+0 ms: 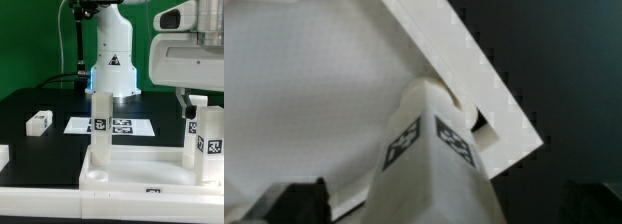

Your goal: Assemble desk

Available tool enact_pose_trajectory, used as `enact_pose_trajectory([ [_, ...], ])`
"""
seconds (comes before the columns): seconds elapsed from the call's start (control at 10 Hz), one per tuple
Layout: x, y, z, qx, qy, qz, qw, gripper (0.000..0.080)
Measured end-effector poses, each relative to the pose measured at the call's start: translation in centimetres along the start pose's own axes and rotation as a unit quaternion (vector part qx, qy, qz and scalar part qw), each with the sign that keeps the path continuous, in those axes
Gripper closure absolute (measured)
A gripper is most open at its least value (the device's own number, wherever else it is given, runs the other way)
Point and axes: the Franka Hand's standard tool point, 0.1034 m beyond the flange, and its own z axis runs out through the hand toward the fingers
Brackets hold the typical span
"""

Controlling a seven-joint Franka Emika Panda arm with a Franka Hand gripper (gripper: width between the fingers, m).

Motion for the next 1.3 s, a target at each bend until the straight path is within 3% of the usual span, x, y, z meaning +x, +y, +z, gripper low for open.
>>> enact_pose_trajectory([
  [0.4,0.04,-0.04,-0.12,-0.005,0.001,-0.187,0.982,0.0151],
  [0.9,0.3,0.2,-0.15,-0.012,0.003,-0.324,0.946,0.0151],
  [1.0,0.36,0.25,-0.15,-0.012,0.003,-0.342,0.94,0.0245],
  [1.1,0.35,0.25,-0.15,-0.012,0.003,-0.337,0.942,0.0245],
  [1.2,0.37,0.26,-0.15,-0.012,0.003,-0.336,0.942,0.0468],
  [1.3,0.38,0.26,-0.15,-0.012,0.004,-0.329,0.944,0.0468],
])
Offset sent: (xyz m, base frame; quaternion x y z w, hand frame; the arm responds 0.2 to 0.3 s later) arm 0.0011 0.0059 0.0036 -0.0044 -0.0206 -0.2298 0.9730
